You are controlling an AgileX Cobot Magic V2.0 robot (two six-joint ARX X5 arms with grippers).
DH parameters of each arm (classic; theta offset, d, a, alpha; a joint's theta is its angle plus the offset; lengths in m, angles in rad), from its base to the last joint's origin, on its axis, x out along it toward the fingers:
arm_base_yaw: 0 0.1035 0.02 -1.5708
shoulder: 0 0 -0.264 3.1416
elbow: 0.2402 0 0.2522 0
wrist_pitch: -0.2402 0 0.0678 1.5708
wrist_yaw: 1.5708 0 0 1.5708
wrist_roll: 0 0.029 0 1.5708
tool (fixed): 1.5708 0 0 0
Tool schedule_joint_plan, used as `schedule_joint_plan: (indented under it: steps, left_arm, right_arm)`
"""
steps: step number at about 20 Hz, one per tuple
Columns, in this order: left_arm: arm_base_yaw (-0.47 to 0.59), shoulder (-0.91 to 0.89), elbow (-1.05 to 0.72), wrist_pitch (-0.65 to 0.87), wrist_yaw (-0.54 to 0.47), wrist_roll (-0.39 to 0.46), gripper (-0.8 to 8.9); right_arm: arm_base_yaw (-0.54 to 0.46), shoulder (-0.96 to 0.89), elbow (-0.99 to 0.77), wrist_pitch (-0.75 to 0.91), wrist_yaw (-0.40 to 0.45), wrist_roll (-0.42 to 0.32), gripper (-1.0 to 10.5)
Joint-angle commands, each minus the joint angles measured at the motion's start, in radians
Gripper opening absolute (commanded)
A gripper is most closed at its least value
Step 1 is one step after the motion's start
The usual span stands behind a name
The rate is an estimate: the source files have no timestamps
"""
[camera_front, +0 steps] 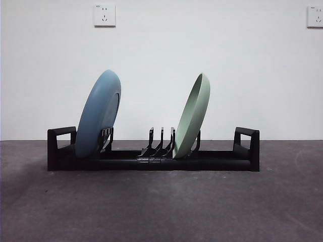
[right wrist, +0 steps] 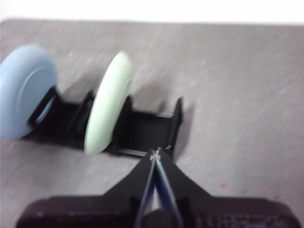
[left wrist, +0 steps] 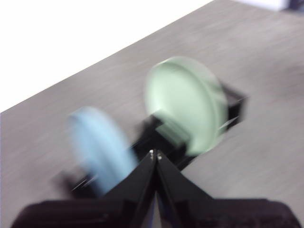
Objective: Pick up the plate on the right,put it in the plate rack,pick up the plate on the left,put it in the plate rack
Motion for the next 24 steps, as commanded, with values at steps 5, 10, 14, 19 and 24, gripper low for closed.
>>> schedule_joint_plan:
  steps: [5,10,14,19,24]
  left_arm:
    - [0.167,-0.332,-0.332,0.007,-0.002,-0.005,-0.08]
    - [0.175,-0.55,-0.507,0.033,-0.006,-0.055,-0.06]
    - [0.175,-0.551,-0.505,0.018,-0.006,-0.054,-0.03]
    - [0.175,-0.534,-0.505,0.018,-0.006,-0.054,-0.03]
    - [0.179,-0.55,-0.505,0.011,-0.017,-0.029,-0.03]
  right_arm:
    - [0.002,-0.256,-0.387,0.197,0.01,0.057,-0.1]
    - [0.002,-0.318,-0.477,0.167,0.032,0.09,0.0]
    - [0.002,-0.318,-0.477,0.165,0.032,0.089,0.0]
    - [0.002,-0.318,-0.477,0.165,0.032,0.089,0.0]
    - [0.002,-0.318,-0.477,0.165,0.032,0.089,0.0]
